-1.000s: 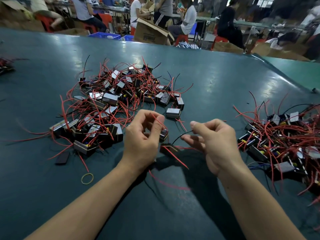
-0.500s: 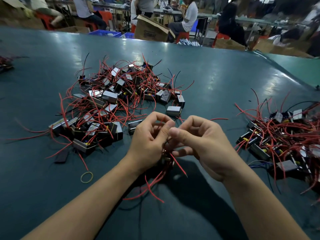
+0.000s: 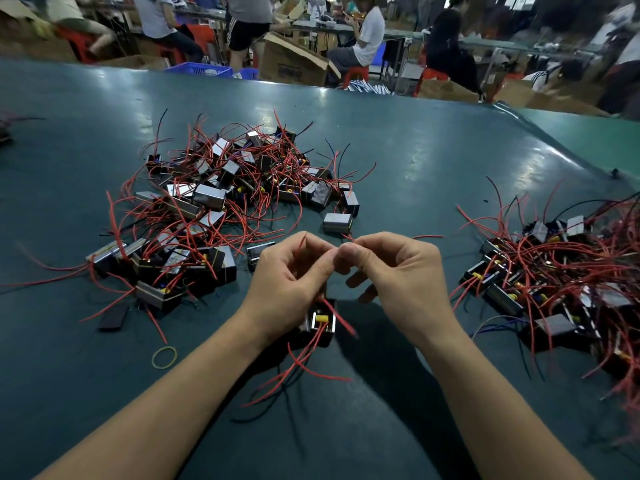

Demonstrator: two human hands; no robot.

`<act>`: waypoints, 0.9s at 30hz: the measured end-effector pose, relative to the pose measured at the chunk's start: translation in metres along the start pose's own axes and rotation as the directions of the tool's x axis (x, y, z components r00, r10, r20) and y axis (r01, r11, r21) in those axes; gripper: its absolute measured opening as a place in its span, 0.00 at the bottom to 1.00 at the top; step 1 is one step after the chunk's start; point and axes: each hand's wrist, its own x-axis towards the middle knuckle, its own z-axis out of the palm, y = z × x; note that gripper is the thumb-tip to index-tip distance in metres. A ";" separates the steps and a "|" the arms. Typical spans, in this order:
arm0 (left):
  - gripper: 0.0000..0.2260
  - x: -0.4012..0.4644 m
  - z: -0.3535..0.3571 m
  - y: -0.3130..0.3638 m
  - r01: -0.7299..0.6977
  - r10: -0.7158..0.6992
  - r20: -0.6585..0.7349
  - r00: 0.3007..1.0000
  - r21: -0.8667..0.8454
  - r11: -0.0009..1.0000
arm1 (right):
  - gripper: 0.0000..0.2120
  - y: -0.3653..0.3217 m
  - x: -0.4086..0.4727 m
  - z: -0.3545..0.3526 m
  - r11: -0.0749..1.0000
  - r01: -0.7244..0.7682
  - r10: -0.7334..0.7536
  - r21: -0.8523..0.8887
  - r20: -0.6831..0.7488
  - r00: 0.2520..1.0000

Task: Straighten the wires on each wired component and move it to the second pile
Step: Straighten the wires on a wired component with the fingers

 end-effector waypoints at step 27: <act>0.04 0.000 -0.002 -0.002 0.024 -0.018 -0.087 0.996 0.069 0.997 | 0.02 0.005 0.011 -0.017 0.965 -0.205 0.184 0.160 0.136 0.973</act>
